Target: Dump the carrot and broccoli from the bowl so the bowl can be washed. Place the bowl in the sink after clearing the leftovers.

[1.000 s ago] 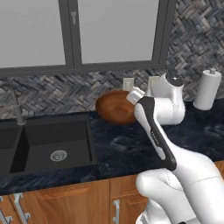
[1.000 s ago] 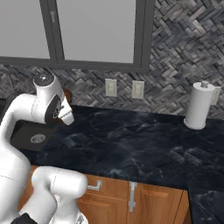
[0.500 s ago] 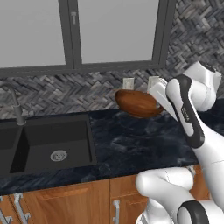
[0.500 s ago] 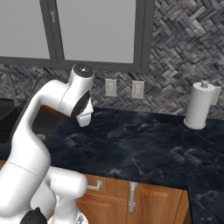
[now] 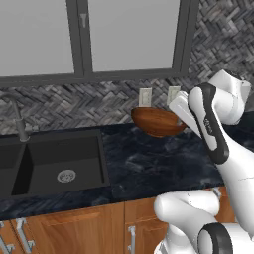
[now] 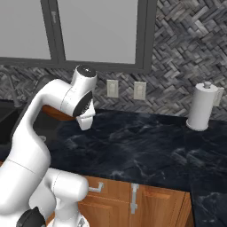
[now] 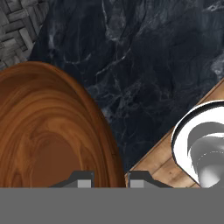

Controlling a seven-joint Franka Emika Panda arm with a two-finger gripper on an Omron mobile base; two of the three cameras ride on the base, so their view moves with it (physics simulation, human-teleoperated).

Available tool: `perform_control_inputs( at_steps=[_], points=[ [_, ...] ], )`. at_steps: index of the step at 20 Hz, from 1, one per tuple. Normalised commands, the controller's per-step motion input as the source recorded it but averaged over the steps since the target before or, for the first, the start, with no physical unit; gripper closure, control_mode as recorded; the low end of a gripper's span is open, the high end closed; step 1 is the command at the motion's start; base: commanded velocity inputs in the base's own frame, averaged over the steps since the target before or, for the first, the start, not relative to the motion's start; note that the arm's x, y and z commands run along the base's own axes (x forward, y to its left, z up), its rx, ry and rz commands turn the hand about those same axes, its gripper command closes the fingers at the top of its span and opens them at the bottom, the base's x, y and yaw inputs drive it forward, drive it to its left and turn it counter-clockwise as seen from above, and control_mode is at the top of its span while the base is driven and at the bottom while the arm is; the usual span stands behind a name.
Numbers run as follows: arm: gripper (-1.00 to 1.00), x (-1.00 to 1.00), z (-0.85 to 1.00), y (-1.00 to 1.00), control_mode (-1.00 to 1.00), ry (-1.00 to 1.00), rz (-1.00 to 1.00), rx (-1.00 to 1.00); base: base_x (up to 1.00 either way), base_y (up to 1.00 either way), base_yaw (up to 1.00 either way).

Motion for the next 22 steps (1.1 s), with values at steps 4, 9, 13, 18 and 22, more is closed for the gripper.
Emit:
perform_control_inputs(
  at_steps=[4,9,13,18,22],
  points=[
    [1.00,0.00,0.00,0.00,1.00,0.00,0.00,0.00,-0.66,0.33,0.00],
    [1.00,0.00,0.00,0.00,1.00,0.00,0.00,0.00,-0.54,0.97,0.00],
    [1.00,0.00,0.00,0.00,1.00,0.00,0.00,0.00,-0.04,1.00,0.00],
    [1.00,0.00,0.00,0.00,1.00,0.00,0.00,0.00,0.04,1.00,-0.01],
    [1.00,0.00,0.00,0.00,1.00,0.00,0.00,0.00,0.27,1.00,-0.01]
  ],
)
